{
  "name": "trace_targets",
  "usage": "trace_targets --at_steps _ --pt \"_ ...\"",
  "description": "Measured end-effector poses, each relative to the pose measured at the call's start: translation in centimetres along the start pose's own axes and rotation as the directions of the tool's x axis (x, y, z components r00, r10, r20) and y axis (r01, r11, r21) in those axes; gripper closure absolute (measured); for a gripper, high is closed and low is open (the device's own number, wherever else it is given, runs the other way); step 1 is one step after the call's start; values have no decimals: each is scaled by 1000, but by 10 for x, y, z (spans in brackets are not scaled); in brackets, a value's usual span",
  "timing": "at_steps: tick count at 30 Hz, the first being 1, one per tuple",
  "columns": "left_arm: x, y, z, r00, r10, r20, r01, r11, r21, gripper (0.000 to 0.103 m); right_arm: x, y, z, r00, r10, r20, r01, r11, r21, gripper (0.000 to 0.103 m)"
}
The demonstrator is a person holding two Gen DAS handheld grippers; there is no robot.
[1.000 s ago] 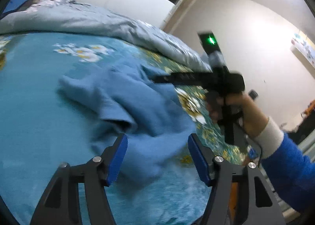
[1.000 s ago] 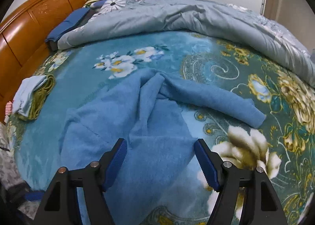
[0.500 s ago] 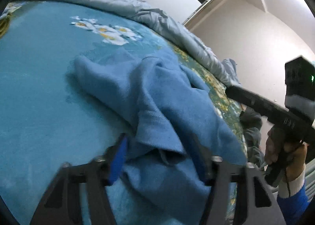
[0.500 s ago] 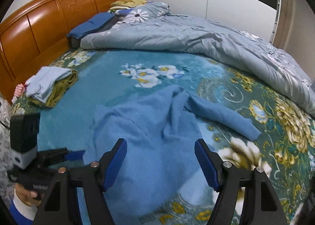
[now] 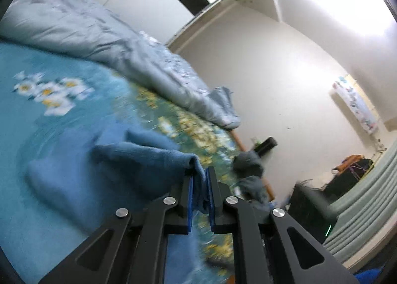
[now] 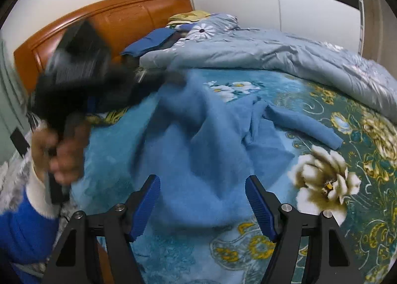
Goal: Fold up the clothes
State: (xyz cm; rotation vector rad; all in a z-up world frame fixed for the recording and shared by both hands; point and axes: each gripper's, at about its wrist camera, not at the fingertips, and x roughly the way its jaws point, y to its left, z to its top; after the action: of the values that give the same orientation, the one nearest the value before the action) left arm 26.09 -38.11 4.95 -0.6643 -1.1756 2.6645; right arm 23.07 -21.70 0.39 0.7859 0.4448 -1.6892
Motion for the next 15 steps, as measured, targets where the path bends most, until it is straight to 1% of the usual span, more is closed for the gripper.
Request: trace_targets --at_steps 2,5,8,10,11,12,13,15 --pt "9 -17 8 999 -46 -21 46 999 6 93 1 6 -1 1000 18 20 -18 1000 -1 28" --pt "32 -46 9 994 -71 -84 75 996 45 93 1 6 -3 998 33 57 -35 999 27 28" --pt "46 -64 4 978 -157 -136 163 986 32 93 -1 -9 -10 995 23 93 -33 993 111 28" --pt "56 -76 2 962 -214 -169 220 975 20 93 -3 -26 -20 994 15 112 -38 978 205 29" --pt "61 -81 0 956 -228 -184 235 972 20 93 -2 -32 -23 994 10 113 -36 972 233 29" --pt "65 -84 -1 958 -210 -196 221 975 35 93 -2 -38 -26 994 5 111 -33 966 258 35" --pt "68 -87 -2 959 -193 -208 207 977 49 93 -1 -44 -29 994 -1 109 -30 959 283 54" --pt "75 -91 -4 961 -159 -228 180 981 74 93 3 -56 -34 996 -14 91 -17 944 330 74"
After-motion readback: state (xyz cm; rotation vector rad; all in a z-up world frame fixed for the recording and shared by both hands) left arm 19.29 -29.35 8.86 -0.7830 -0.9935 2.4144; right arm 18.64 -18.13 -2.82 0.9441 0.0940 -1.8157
